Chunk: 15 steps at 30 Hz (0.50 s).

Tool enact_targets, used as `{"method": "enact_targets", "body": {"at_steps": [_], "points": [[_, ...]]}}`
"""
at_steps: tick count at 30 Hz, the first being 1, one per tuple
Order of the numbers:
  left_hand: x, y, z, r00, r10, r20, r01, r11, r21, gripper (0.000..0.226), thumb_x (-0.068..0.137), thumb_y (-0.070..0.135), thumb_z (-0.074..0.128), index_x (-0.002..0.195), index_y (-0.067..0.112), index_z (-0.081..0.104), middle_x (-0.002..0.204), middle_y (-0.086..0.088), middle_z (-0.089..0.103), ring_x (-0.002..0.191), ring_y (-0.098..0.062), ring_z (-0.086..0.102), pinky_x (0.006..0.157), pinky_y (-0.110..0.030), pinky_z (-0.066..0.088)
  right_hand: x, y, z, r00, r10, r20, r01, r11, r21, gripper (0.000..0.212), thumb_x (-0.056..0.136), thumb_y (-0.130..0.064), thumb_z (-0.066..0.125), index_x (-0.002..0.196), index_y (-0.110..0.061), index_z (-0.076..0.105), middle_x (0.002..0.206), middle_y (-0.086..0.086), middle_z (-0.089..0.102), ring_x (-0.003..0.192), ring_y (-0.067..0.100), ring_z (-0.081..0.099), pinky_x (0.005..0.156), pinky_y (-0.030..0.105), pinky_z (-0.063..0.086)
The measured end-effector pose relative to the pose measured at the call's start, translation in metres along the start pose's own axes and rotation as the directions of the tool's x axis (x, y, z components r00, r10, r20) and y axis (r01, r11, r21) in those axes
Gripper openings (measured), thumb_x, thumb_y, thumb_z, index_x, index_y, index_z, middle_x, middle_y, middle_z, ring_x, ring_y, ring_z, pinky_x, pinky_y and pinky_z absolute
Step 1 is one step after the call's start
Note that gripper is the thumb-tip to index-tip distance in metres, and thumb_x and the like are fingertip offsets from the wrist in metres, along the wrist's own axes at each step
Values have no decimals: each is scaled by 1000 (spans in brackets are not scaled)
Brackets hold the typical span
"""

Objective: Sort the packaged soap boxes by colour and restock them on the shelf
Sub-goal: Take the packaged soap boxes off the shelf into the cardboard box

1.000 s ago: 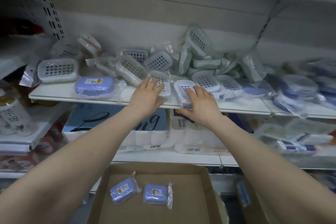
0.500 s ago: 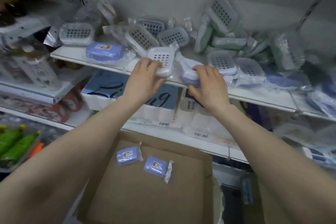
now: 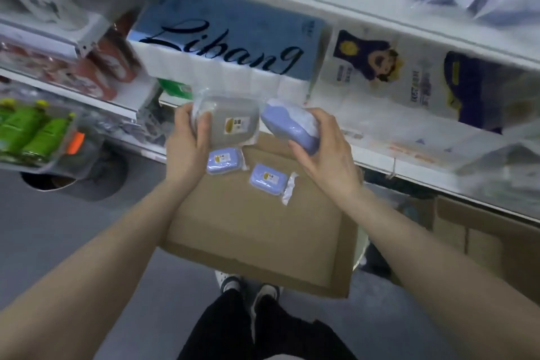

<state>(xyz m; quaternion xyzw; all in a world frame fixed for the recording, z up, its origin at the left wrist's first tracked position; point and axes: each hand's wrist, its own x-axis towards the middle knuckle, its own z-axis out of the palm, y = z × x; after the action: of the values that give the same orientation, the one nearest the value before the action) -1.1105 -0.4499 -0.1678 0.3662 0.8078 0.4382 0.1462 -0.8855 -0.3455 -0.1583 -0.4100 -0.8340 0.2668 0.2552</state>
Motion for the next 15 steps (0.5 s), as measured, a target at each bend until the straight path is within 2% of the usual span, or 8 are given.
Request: {"method": "enact_targets", "body": {"at_steps": [2,4,7,9,11,13,15], "points": [[-7,-34,12,979,-189,71,188,982,12,38,102,44,36,118,11,47,96,-2,57,71,-15,56,63,-24,35,-12,18,31,975,203,92,-209,976,57,59,91,-38,65,140,-24,34,120,-2,56,97,16,56,72,23,40],[-15,-73,23,941,-303,152,297,953,59,44,100,53,33,116,14,46,93,-5,58,71,-20,58,65,-26,43,-21,41,62,929,343,140,-354,933,66,59,91,-40,64,140,-26,33,113,-5,57,93,19,58,70,28,42],[-22,-134,41,858,-451,247,415,891,186,52,95,63,31,118,19,45,90,-4,61,75,-28,63,77,-37,48,-31,76,107,854,487,183,-508,856,93,55,89,-42,65,135,-27,41,122,-4,58,109,21,58,91,39,48],[-26,-170,52,798,-520,305,461,852,247,51,92,67,34,115,22,45,101,-8,63,79,-30,66,82,-40,52,-36,94,135,796,568,211,-590,805,59,56,88,-40,66,137,-26,42,130,3,50,113,22,55,95,38,47],[-28,-198,63,752,-548,367,466,835,292,49,88,72,36,109,29,45,108,-8,63,81,-30,67,83,-45,55,-40,111,162,739,632,235,-653,757,21,58,89,-41,65,140,-26,41,132,5,43,109,20,53,91,31,44],[-26,-218,73,718,-561,411,448,826,343,46,89,70,38,110,30,46,109,-5,62,77,-29,68,83,-46,54,-43,128,184,703,663,257,-685,728,-3,58,91,-42,62,142,-25,39,135,6,40,108,17,49,87,24,37],[-20,-233,85,703,-564,433,451,824,343,43,93,63,40,115,27,49,107,-5,61,74,-27,68,84,-46,55,-41,143,204,667,693,274,-720,694,-4,56,94,-42,58,144,-23,40,140,6,39,117,19,49,88,22,34]]}}
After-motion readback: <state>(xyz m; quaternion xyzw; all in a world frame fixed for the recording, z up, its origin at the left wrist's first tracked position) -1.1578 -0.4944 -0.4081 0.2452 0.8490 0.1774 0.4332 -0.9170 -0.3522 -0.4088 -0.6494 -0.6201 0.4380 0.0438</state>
